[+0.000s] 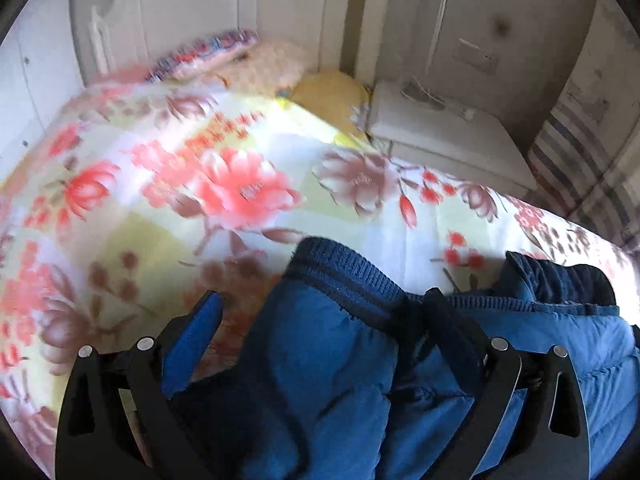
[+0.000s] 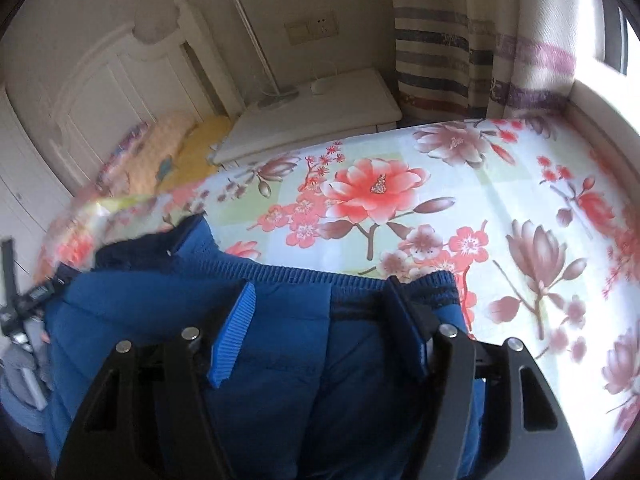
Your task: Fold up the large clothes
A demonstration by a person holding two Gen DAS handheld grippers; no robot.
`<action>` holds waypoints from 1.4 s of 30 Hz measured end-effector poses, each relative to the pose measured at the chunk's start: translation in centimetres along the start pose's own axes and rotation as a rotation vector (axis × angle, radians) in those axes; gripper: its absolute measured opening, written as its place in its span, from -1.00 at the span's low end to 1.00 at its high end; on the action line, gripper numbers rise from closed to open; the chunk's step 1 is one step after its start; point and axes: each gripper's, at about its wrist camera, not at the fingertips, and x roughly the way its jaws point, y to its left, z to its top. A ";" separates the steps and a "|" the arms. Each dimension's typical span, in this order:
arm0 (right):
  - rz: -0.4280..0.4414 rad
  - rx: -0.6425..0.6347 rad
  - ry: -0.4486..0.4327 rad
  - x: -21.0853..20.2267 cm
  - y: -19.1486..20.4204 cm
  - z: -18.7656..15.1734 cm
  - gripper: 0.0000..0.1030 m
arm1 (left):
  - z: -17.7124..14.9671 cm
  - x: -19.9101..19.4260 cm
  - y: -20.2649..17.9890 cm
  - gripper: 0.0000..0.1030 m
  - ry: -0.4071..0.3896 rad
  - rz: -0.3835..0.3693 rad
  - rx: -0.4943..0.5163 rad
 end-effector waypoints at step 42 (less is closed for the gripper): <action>-0.096 -0.103 -0.115 -4.4 6.3 -0.7 0.67 | -3.2 -2.5 -3.4 0.91 0.021 0.017 0.232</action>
